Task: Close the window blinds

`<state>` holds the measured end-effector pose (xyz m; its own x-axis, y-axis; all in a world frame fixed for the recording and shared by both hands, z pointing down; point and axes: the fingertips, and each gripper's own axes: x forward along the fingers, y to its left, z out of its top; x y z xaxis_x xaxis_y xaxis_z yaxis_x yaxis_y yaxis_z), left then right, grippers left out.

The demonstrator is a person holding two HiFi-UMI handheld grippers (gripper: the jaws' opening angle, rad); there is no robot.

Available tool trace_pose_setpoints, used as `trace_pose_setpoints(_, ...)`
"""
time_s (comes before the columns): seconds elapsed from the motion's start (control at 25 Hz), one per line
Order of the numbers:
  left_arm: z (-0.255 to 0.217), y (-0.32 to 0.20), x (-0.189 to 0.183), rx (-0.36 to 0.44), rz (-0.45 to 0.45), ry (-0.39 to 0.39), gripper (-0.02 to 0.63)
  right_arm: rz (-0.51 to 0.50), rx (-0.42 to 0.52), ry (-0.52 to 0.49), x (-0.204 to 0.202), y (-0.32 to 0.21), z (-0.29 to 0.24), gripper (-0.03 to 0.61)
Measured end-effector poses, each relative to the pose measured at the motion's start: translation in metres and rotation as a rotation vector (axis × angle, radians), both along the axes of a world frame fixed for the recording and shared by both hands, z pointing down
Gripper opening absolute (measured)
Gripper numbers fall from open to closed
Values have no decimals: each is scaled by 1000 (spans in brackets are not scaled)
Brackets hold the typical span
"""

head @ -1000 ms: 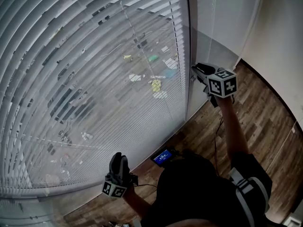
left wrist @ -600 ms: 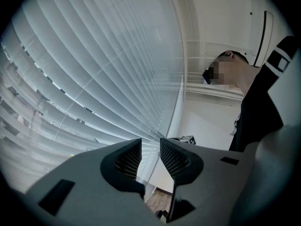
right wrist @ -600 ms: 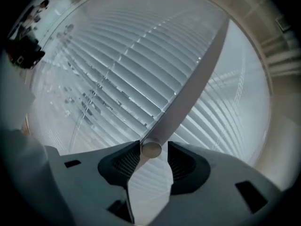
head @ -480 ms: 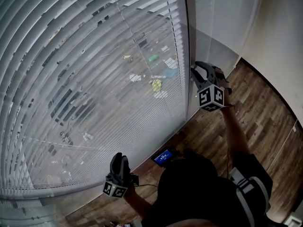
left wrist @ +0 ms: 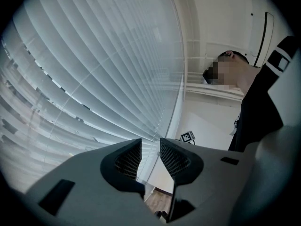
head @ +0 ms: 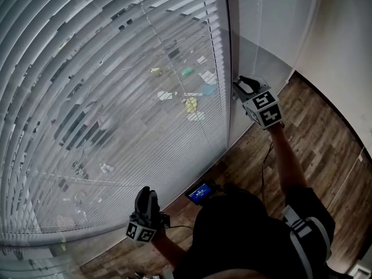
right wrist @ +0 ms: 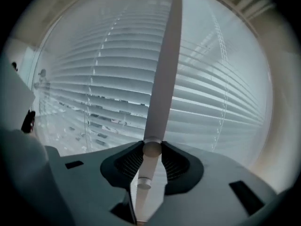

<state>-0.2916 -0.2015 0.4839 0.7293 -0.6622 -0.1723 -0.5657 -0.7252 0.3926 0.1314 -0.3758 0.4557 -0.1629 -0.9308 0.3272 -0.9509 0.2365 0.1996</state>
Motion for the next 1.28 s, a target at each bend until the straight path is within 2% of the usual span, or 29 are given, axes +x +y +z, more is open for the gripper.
trace_pose_setpoints(0.08,1,-2,2,-1,3,-1,130,-22,-7,-84,1,-2,1,129)
trace_pose_setpoints(0.16,0,-1,4,1,8,1,130,-50,18,-63,0,0,0,129)
trace_pose_setpoints(0.24,-2,-1,6,3,11,1,130,-55,61,71,-2,3,-1,135)
trace_pose_setpoints(0.36,-1,-3,6,0,10,-2,132,-15,118,356,-3,3,-3,180)
trace_pose_setpoints(0.44,0,-4,6,-2,8,-3,130,9,137,493,-3,2,-3,181)
trace_pose_setpoints(0.52,0,-2,5,-3,5,-2,130,20,141,570,-4,2,-2,179)
trace_pose_setpoints(0.6,-1,0,5,-2,3,-2,130,22,131,594,-6,2,0,130)
trace_pose_setpoints(0.68,-1,0,5,-4,-1,-3,130,25,114,567,-5,2,1,130)
trace_pose_setpoints(0.76,-1,-1,7,-4,-1,-4,130,25,96,497,-5,0,1,130)
trace_pose_setpoints(1.0,-4,1,18,0,13,-5,130,11,38,159,-2,3,-2,129)
trace_pose_setpoints(1.2,-28,5,25,11,19,-8,130,-29,72,123,-3,11,-24,130)
trace_pose_setpoints(1.28,-43,15,22,25,9,-10,130,-53,87,56,-4,23,-35,130)
